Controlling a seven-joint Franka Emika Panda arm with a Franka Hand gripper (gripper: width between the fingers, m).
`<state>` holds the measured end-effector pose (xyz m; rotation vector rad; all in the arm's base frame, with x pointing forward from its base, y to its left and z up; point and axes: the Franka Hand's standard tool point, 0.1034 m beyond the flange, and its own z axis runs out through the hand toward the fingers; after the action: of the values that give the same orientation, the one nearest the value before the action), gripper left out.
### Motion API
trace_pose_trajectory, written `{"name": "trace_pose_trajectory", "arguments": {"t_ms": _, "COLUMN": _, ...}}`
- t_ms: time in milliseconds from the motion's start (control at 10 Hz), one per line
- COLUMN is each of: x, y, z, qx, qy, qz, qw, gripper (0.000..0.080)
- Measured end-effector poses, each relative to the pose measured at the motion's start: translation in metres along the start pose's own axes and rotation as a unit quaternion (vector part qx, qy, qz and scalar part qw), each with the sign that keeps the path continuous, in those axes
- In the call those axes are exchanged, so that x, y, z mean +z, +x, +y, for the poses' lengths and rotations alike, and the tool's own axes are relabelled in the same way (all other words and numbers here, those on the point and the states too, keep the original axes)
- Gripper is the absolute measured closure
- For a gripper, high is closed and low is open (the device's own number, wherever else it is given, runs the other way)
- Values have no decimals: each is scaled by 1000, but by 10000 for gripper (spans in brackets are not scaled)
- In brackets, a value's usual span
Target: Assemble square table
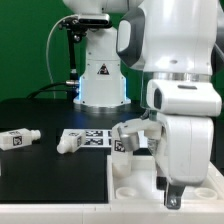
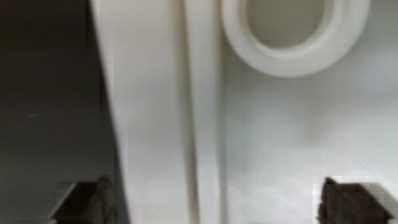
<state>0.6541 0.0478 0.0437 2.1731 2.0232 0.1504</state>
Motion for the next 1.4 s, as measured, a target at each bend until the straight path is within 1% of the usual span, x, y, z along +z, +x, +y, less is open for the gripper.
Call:
{"name": "trace_pose_trajectory", "arguments": {"t_ms": 100, "x": -16, "y": -4, "z": 2, "qx": 24, "qy": -6, "qz": 0, "qw": 1000, "gripper": 167}}
{"name": "trace_pose_trajectory", "arguments": {"t_ms": 200, "x": -31, "y": -10, "z": 4, "qx": 48, "qy": -10, "qz": -2, "qw": 999, "gripper": 155}}
{"name": "trace_pose_trajectory", "arguments": {"t_ms": 300, "x": -49, "y": -16, "z": 13, "qx": 97, "qy": -22, "qz": -1, "qw": 995, "gripper": 155}}
{"name": "trace_pose_trajectory", "arguments": {"t_ms": 400, "x": -60, "y": -17, "z": 23, "qx": 148, "qy": -36, "qz": 4, "qw": 988, "gripper": 150}}
{"name": "trace_pose_trajectory", "arguments": {"t_ms": 500, "x": -57, "y": -16, "z": 21, "qx": 179, "qy": -35, "qz": 5, "qw": 983, "gripper": 150}}
{"name": "trace_pose_trajectory", "arguments": {"t_ms": 700, "x": -56, "y": -16, "z": 21, "qx": 250, "qy": -34, "qz": 8, "qw": 968, "gripper": 150}}
{"name": "trace_pose_trajectory", "arguments": {"t_ms": 800, "x": -59, "y": -22, "z": 21, "qx": 270, "qy": -29, "qz": 6, "qw": 962, "gripper": 150}}
{"name": "trace_pose_trajectory", "arguments": {"t_ms": 900, "x": -70, "y": -41, "z": 22, "qx": 295, "qy": -21, "qz": 1, "qw": 955, "gripper": 150}}
{"name": "trace_pose_trajectory", "arguments": {"t_ms": 1000, "x": -82, "y": -60, "z": 21, "qx": 334, "qy": -19, "qz": 3, "qw": 942, "gripper": 150}}
{"name": "trace_pose_trajectory", "arguments": {"t_ms": 1100, "x": -92, "y": -87, "z": 12, "qx": 383, "qy": -11, "qz": 1, "qw": 924, "gripper": 150}}
{"name": "trace_pose_trajectory", "arguments": {"t_ms": 1200, "x": -97, "y": -104, "z": 6, "qx": 428, "qy": -8, "qz": 0, "qw": 904, "gripper": 150}}
{"name": "trace_pose_trajectory", "arguments": {"t_ms": 1300, "x": -96, "y": -105, "z": 5, "qx": 464, "qy": -8, "qz": 0, "qw": 886, "gripper": 150}}
{"name": "trace_pose_trajectory", "arguments": {"t_ms": 1400, "x": -95, "y": -101, "z": 5, "qx": 484, "qy": -6, "qz": 0, "qw": 875, "gripper": 150}}
